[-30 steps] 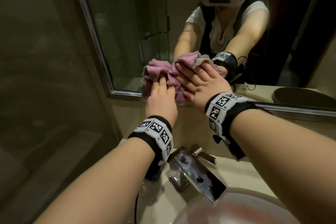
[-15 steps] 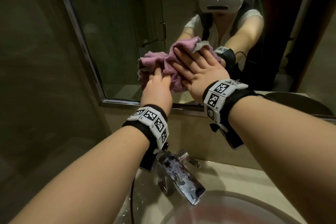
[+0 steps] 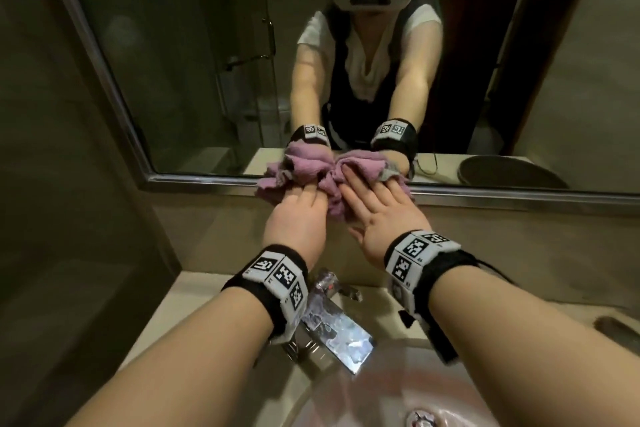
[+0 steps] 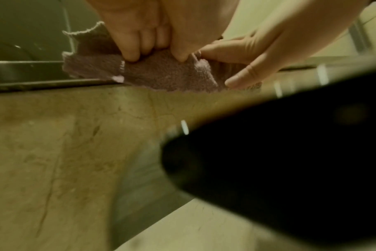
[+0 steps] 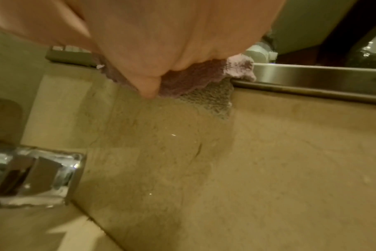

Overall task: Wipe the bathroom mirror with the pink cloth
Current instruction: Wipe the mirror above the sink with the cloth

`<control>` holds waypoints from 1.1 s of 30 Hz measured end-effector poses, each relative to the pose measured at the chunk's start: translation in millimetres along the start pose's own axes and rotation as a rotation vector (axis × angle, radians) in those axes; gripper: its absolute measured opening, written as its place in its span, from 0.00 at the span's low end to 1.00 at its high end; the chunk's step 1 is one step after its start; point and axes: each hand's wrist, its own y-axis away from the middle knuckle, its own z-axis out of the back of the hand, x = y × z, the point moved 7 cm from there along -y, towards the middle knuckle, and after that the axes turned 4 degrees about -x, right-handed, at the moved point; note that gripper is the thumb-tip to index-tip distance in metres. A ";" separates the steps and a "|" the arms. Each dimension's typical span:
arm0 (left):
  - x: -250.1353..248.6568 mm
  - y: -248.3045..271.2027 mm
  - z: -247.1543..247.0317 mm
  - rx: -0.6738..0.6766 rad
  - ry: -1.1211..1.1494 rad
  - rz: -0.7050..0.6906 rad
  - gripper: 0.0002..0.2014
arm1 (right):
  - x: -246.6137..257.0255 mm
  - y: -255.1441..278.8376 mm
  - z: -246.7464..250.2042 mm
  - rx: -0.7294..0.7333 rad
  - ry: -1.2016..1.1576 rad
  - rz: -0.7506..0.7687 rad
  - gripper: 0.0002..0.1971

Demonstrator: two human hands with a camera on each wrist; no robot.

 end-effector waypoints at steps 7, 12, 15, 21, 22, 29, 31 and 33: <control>-6.4 -2.8 10.5 0.065 0.011 -0.029 0.25 | -14.6 3.1 10.4 -0.031 0.079 0.064 0.31; -22.7 -16.9 37.1 -0.058 0.130 0.024 0.29 | -45.7 -5.9 67.6 -0.165 0.168 0.106 0.33; -37.8 -35.3 76.7 -0.204 0.170 0.060 0.29 | -70.1 -10.2 98.2 -0.235 0.212 0.114 0.32; -54.4 -46.1 97.4 -0.213 0.147 0.090 0.31 | -99.7 -6.4 120.5 -0.261 0.166 0.120 0.33; -56.0 -45.5 97.6 -0.236 0.144 0.096 0.30 | -99.0 -5.8 117.3 -0.251 0.161 0.099 0.33; -80.3 -31.1 51.1 -0.104 0.025 0.028 0.27 | -88.7 16.1 49.1 -0.210 0.060 0.072 0.30; -91.6 -22.9 29.6 -0.023 0.018 -0.007 0.27 | -90.9 28.4 16.1 -0.154 0.095 0.084 0.30; -103.6 -17.3 17.0 0.033 0.003 -0.012 0.26 | -90.3 42.2 5.3 -0.180 0.053 0.074 0.29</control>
